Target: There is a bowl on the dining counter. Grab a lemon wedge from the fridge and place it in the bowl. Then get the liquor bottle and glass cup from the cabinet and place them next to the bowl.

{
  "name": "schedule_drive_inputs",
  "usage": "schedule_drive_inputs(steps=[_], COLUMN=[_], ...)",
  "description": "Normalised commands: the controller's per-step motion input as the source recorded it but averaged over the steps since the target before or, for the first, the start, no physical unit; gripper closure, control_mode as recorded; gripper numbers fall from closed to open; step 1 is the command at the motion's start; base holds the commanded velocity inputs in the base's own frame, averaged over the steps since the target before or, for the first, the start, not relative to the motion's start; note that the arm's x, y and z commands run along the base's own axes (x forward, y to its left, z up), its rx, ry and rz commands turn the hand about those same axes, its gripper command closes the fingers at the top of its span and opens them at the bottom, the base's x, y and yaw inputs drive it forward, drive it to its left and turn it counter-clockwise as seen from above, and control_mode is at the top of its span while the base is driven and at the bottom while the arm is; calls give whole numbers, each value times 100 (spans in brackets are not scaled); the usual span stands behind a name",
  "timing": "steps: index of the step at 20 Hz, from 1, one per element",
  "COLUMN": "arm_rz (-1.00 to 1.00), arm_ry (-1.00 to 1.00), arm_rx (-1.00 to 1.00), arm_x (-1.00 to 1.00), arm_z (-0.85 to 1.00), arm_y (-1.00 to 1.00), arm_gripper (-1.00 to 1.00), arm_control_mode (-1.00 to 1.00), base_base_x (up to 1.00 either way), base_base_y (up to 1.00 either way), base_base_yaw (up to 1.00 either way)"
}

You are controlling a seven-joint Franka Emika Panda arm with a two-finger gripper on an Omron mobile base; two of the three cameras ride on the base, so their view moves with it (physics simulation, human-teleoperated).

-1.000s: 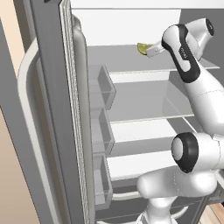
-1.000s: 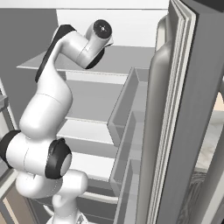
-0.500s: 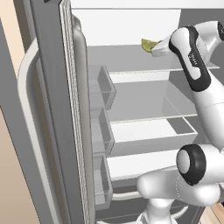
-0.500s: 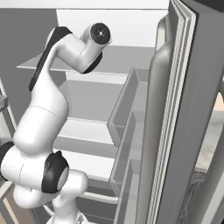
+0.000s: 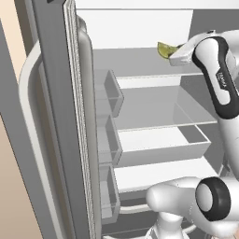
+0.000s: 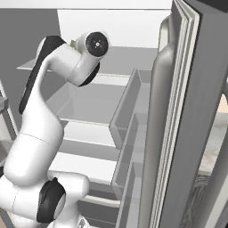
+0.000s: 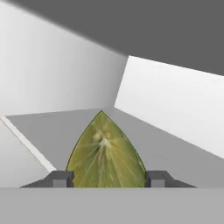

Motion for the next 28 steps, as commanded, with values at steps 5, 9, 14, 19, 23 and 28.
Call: schedule_drive_inputs(steps=[5,9,14,19,23,28], arm_rz=[0,0,0,0,0,0], arm_ry=[0,-12,-13,-6,0,0], arm_rx=[1,0,0,0,0,0], arm_x=[-78,-100,-99,-57,0,0], arm_z=[3,2,10,8,0,0], arm_y=[0,0,0,0,0,0], arm_gripper=[100,100,100,100,100,100], arm_control_mode=[-100,-100,-100,100,100,100], base_base_x=[0,0,0,-37,-96,-94], base_base_y=[0,0,0,0,0,10], base_base_yaw=[0,0,0,0,0,-2])
